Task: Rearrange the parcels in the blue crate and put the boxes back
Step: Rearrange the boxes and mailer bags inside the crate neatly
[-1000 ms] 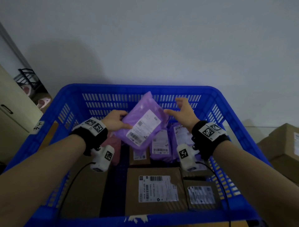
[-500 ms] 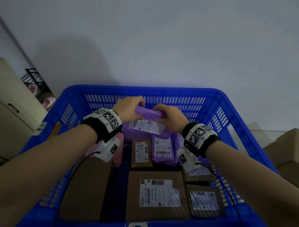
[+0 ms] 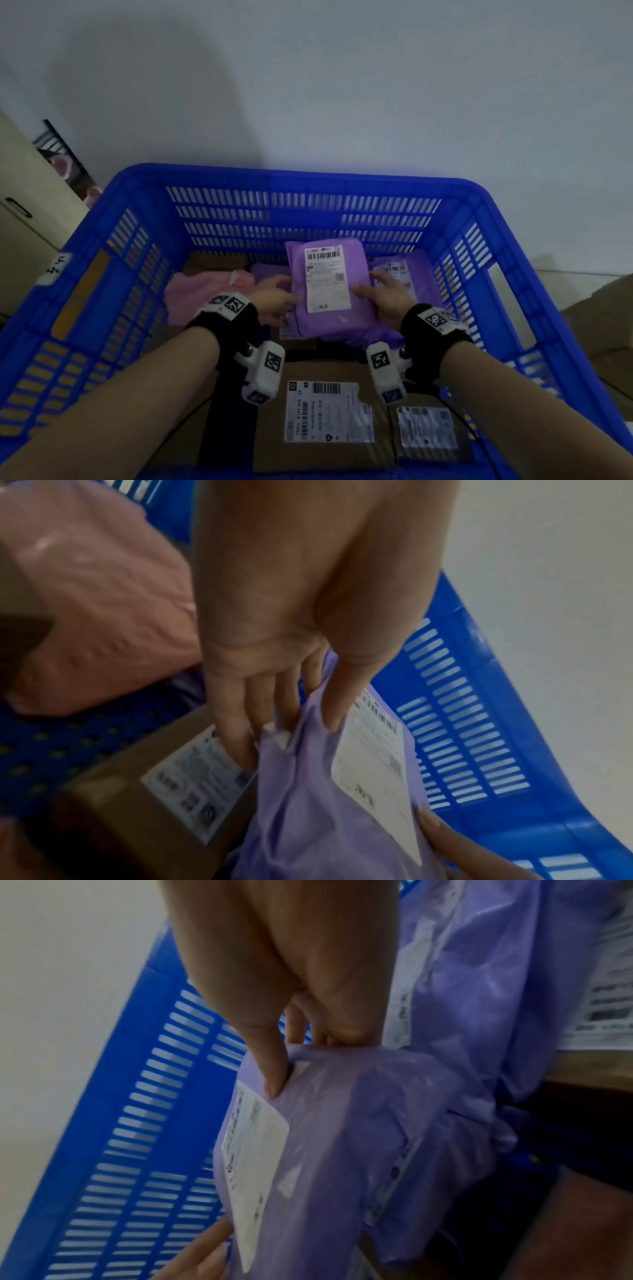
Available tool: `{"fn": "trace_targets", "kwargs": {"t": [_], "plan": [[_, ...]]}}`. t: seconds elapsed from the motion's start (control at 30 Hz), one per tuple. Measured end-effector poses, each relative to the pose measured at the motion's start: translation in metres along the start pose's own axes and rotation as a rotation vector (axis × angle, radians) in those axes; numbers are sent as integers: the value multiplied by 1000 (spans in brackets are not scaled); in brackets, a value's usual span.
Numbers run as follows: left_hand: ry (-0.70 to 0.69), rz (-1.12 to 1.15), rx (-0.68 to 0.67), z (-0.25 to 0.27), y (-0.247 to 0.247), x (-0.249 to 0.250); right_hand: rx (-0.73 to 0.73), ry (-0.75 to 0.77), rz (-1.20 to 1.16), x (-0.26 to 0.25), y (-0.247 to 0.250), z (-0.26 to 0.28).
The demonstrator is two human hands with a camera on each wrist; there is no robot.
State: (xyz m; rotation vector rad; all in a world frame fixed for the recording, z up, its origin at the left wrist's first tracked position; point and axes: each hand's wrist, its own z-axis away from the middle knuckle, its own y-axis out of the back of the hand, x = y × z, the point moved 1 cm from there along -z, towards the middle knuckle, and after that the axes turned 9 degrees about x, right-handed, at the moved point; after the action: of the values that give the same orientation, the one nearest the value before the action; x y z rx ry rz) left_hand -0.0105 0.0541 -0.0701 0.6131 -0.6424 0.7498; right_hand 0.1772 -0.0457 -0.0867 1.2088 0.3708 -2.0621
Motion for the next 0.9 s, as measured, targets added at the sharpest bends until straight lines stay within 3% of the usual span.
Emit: {"fn": "trace_targets", "kwargs": {"t": [0.2, 0.43, 0.57, 0.67, 0.77, 0.9], "plan": [[-17, -57, 61, -19, -18, -7, 48, 67, 417, 7, 5, -9], [-100, -96, 100, -33, -24, -15, 106, 112, 639, 16, 6, -15], [-122, -33, 83, -33, -1, -11, 144, 358, 756, -4, -4, -6], [-233, -149, 296, -33, 45, -9, -6, 481, 799, -26, -38, 3], [-284, -353, 549, -30, 95, -19, -211, 381, 718, -34, -88, 12], [-131, -304, 677, -31, 136, -43, -332, 176, 648, -25, -149, 12]]}}
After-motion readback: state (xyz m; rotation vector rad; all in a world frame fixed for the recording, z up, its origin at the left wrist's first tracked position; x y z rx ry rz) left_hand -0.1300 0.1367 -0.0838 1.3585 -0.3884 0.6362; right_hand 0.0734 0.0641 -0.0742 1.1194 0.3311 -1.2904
